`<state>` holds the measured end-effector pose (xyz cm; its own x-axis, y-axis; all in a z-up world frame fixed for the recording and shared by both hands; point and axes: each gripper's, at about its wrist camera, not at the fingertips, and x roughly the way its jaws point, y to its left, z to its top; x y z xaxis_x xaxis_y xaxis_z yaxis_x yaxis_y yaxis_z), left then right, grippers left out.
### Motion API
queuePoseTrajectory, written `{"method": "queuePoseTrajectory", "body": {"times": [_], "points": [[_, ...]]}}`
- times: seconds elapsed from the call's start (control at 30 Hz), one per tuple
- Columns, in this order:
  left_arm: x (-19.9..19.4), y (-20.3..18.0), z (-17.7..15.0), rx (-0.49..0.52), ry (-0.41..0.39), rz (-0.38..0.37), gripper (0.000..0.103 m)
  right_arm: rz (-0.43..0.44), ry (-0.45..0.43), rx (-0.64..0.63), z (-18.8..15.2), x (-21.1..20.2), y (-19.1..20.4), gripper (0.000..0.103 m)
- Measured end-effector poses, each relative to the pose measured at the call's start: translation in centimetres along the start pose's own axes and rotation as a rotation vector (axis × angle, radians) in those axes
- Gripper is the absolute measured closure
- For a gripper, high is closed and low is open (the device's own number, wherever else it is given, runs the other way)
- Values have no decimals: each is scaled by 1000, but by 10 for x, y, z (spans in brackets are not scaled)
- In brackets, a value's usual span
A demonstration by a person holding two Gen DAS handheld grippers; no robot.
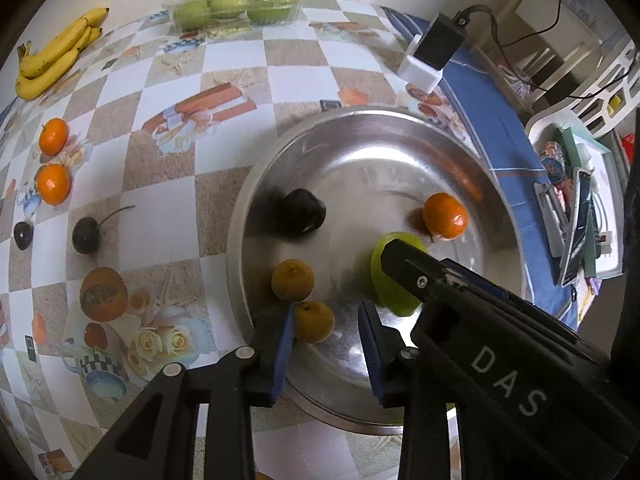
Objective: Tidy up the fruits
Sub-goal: 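Lower both fruits into the bowl and open both grippers to release them, then withdraw both tools from the bowl toward the remaining dark plum and cherry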
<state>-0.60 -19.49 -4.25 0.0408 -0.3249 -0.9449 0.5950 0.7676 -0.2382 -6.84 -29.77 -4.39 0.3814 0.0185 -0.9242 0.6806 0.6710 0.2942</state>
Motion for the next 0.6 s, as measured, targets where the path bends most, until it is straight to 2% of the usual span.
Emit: {"method": "queuePoseTrajectory", "body": {"times": [0.17, 0.6], "points": [[-10, 3, 2, -8, -25, -8, 67, 12, -52, -6, 1, -15, 1, 59], [-18, 27, 2, -98, -49, 4, 67, 17, -78, 22, 2, -20, -5, 59]]}}
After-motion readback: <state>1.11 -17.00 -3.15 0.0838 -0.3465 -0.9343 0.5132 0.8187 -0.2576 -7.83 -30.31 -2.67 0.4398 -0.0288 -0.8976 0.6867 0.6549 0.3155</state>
